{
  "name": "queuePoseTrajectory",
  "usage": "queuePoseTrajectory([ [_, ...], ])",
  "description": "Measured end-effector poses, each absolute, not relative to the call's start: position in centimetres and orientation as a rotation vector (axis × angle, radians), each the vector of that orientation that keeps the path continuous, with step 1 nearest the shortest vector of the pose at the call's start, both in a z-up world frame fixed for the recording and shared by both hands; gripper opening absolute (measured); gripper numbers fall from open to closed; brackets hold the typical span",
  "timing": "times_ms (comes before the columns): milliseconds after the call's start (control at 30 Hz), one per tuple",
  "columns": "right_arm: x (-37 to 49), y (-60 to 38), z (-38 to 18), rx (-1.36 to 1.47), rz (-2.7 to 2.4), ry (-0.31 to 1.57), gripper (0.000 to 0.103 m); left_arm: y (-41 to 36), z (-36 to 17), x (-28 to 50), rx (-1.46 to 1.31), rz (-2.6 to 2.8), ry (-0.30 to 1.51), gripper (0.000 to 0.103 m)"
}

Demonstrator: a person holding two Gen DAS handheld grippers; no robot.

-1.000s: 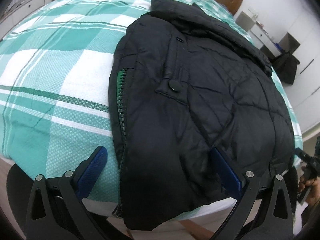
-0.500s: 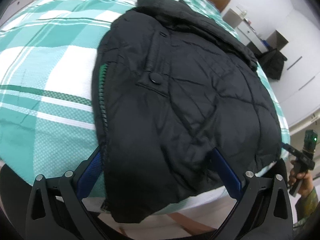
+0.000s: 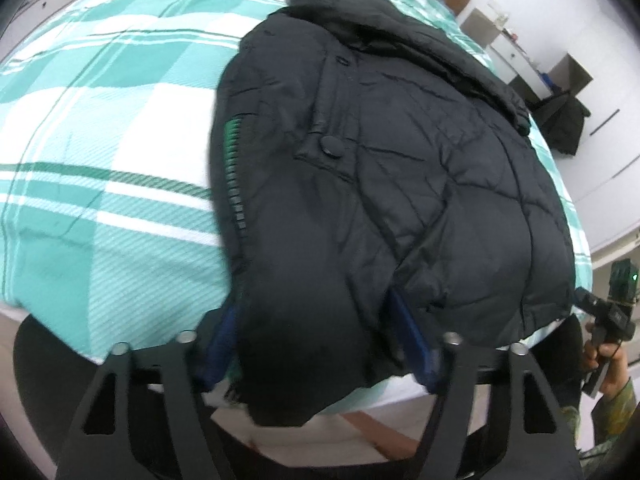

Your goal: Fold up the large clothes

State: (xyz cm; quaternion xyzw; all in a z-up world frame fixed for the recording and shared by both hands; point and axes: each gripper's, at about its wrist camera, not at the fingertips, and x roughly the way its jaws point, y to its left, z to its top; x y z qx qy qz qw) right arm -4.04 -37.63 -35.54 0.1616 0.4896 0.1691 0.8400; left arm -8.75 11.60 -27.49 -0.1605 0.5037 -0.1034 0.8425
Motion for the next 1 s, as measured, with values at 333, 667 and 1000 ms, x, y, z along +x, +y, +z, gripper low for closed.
queuePoseTrajectory([
  [333, -4.4, -38.0, -33.1, 0.316, 0.344, 1.057, 0.018, 12.3, -25.3, -9.8, -0.277, -0.246, 1.060, 0.016],
  [667, -7.0, -39.4, -31.5, 0.305, 0.433, 1.132, 0.018, 12.0, -24.6, -13.3, -0.209, -0.363, 1.149, 0.016],
  [1000, -10.1, -42.4, -22.9, 0.542, 0.684, 0.979, 0.015, 17.8, -16.5, -16.9, -0.547, -0.532, 1.003, 0.014],
])
